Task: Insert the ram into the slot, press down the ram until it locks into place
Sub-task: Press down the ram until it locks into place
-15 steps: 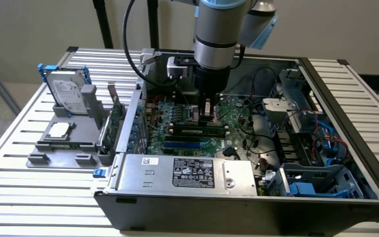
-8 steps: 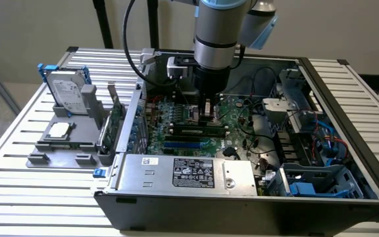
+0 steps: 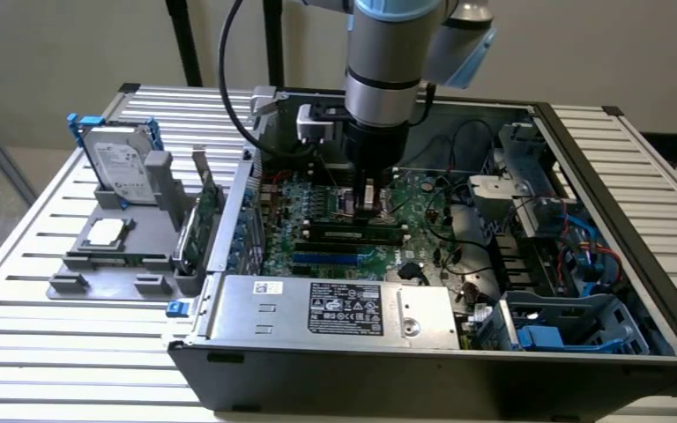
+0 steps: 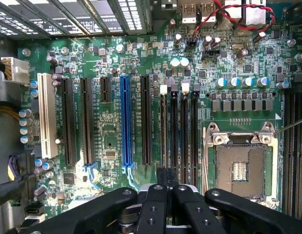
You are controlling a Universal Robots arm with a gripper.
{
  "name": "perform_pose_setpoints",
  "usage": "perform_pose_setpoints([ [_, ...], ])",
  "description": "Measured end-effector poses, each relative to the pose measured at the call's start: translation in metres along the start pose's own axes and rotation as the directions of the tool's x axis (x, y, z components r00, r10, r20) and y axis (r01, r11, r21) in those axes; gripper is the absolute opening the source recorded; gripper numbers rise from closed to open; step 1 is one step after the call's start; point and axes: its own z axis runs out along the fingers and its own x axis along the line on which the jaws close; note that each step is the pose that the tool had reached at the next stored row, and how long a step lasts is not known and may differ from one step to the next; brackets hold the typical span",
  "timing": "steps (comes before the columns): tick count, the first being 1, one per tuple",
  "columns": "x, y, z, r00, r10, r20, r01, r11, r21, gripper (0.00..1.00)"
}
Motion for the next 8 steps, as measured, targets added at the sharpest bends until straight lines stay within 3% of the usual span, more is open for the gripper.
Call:
perform_pose_setpoints([
  [5, -0.0021, 0.0049, 0.005, 1.0, -0.002, -0.0001, 0.002, 1.0, 0.0023, 0.11],
  [8, -0.0028, 0.0055, 0.0088, 1.0, -0.004, -0.0006, 0.004, 1.0, 0.0084, 0.11],
])
